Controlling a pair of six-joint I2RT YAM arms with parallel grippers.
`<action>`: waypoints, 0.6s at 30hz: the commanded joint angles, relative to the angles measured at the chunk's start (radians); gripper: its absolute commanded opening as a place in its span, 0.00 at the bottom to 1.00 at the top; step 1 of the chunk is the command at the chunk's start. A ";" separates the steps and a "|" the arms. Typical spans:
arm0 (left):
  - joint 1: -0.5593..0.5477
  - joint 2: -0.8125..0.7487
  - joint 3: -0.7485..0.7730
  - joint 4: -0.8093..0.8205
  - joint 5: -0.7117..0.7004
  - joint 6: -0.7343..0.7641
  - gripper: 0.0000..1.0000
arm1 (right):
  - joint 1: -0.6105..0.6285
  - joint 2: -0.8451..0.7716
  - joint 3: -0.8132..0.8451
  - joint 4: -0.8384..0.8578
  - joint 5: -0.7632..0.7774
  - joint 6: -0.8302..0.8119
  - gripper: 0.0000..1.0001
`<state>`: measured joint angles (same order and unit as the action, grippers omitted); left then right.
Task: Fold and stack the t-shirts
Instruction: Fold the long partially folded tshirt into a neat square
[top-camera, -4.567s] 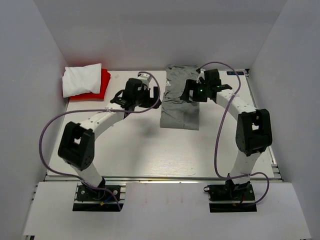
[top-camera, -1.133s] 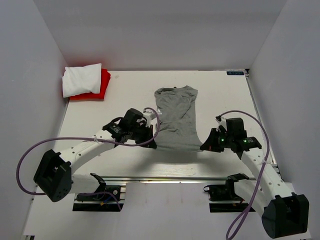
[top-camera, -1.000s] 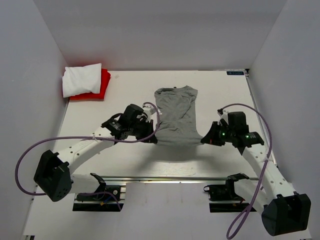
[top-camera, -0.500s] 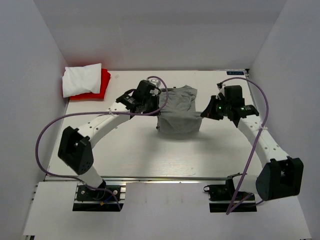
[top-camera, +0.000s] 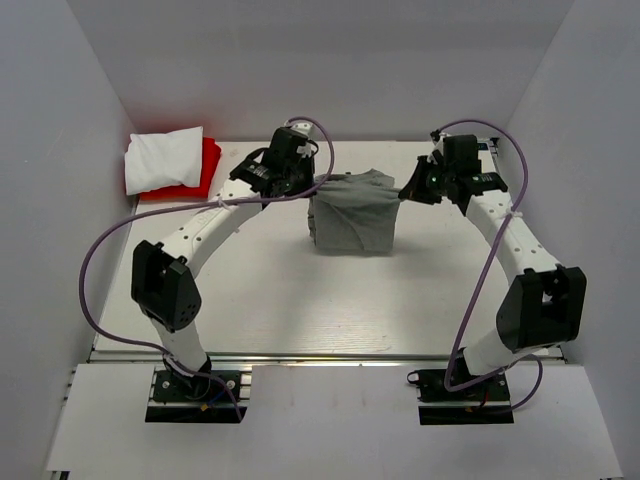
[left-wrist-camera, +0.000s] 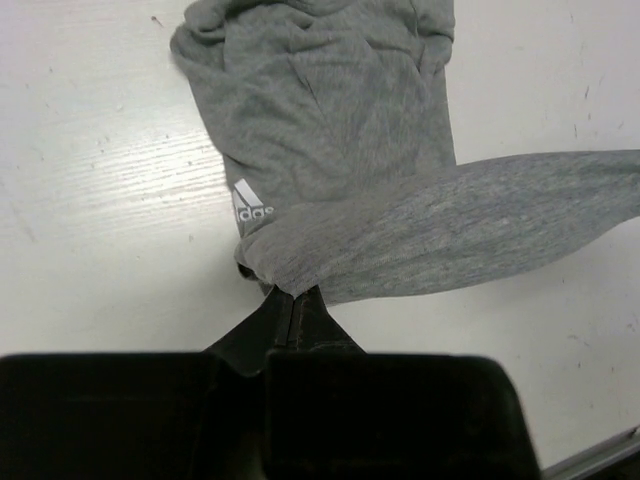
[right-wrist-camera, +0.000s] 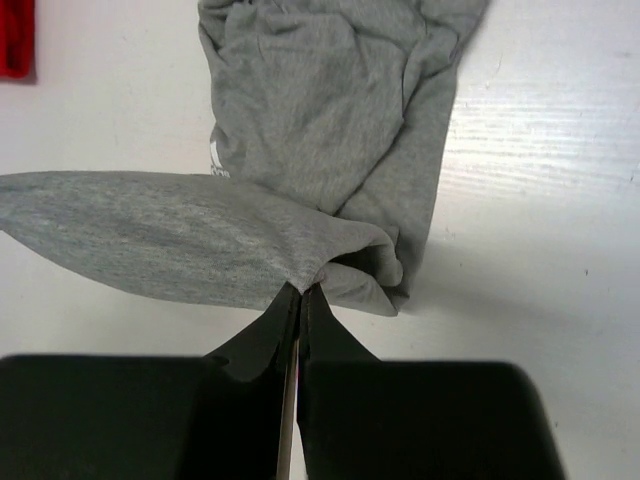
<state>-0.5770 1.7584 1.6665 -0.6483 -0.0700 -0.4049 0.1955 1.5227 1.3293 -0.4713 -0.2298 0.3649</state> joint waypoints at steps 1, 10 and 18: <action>0.034 0.042 0.071 -0.017 -0.030 0.035 0.00 | -0.019 0.028 0.085 0.013 0.021 -0.023 0.00; 0.063 0.199 0.235 -0.020 0.006 0.089 0.00 | -0.036 0.180 0.211 -0.006 0.007 -0.023 0.00; 0.105 0.312 0.321 0.018 0.006 0.098 0.00 | -0.057 0.330 0.326 -0.001 -0.009 -0.008 0.00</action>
<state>-0.4973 2.0651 1.9259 -0.6514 -0.0509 -0.3290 0.1581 1.8206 1.5963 -0.4801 -0.2455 0.3595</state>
